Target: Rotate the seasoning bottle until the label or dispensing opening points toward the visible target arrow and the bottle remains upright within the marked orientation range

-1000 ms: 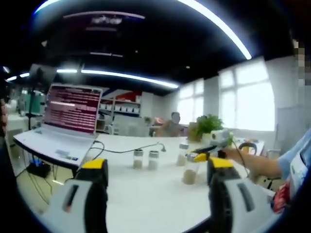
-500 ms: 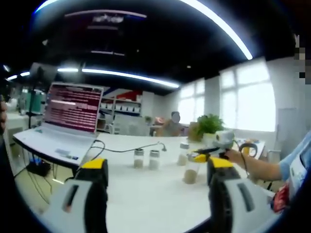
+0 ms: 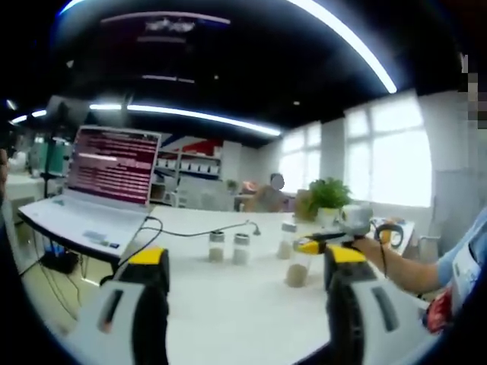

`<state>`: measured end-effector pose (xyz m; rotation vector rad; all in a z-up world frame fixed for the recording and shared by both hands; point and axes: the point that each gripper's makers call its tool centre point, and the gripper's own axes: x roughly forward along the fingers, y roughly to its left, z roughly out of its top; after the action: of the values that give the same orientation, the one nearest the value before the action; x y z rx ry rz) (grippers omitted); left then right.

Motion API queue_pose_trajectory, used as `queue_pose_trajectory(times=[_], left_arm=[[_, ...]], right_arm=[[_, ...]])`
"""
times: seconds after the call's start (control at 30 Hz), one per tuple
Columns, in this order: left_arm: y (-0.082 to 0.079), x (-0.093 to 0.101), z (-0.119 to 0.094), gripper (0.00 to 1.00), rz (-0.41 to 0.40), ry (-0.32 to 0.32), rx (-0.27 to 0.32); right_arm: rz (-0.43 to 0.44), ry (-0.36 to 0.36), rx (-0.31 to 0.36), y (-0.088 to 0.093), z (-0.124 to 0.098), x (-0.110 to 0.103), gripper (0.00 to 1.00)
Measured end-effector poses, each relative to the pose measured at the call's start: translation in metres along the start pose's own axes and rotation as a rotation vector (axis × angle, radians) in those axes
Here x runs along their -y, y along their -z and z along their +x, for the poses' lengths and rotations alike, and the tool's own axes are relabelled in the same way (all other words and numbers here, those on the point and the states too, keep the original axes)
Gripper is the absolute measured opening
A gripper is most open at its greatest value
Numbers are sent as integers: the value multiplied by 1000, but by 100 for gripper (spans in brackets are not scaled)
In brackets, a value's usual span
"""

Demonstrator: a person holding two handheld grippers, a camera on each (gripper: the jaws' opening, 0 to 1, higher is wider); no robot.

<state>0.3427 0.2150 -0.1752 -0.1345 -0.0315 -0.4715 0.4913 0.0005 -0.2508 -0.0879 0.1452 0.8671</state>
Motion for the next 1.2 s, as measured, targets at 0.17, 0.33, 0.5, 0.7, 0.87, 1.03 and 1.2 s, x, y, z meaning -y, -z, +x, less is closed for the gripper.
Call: queue_pose_trajectory(times=[0.17, 0.33, 0.5, 0.7, 0.87, 1.03, 1.2], left_arm=[[3, -3, -1, 88, -6, -7, -8], [-1, 4, -4, 89, -16, 15, 7], [-3, 7, -4, 89, -14, 17, 18], [1, 8, -1, 88, -10, 13, 5], [1, 9, -1, 88, -16, 21, 3], [-1, 6, -4, 88, -19, 14, 10], [-4, 4, -6, 88, -19, 6, 20]], right_arm=[[6, 60, 8, -1, 0, 1, 40], [8, 97, 16, 0, 0, 2, 40], [8, 165, 19, 0, -2, 2, 40], [17, 244, 19, 0, -2, 6, 40], [20, 310, 31, -1, -2, 11, 40], [22, 337, 45, 0, -3, 11, 40], [18, 366, 61, 0, -3, 13, 40]])
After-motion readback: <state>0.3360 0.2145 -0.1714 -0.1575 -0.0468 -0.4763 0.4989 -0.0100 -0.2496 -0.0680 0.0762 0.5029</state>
